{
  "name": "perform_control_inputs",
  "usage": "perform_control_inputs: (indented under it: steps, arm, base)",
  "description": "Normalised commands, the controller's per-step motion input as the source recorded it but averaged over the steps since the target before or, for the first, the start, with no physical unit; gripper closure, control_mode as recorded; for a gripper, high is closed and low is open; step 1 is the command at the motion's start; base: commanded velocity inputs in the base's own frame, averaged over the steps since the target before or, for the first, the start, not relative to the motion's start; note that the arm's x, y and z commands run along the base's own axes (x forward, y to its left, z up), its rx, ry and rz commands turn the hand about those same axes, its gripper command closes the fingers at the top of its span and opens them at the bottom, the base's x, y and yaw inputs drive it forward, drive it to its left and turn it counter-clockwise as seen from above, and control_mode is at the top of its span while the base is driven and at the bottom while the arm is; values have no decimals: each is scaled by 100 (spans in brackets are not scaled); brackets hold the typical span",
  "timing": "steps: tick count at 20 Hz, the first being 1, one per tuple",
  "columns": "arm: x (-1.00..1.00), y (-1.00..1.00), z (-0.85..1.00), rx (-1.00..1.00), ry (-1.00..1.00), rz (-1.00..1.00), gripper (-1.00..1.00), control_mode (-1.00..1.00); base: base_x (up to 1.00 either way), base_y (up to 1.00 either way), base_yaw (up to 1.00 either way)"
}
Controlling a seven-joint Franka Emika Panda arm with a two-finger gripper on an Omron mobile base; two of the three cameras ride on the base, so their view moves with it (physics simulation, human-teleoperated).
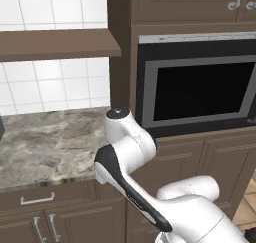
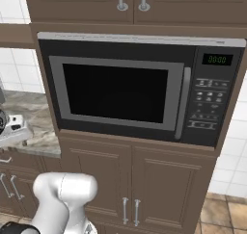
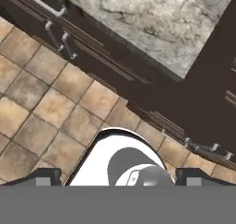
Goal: Take the pizza cutter from the drawer on the left and place it on the dining counter for cutting.
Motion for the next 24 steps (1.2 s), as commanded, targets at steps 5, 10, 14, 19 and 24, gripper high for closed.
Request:
perform_control_inputs:
  steps: [5,10,14,19,24]
  arm:
    - [-11,100,-98,-4,1,59,-100,-100]
    - [-6,100,-39,-17,-23,30,-100,-100]
    - [5,100,-9,-29,-28,0,-100,-100]
    - [10,100,-12,-36,-37,0,-100,-100]
    - [39,84,-9,-16,-18,0,-100,-100]
  base:
    - [0,0,0]
    - [0,0,0]
    - [0,0,0]
    - [0,0,0]
    - [0,0,0]
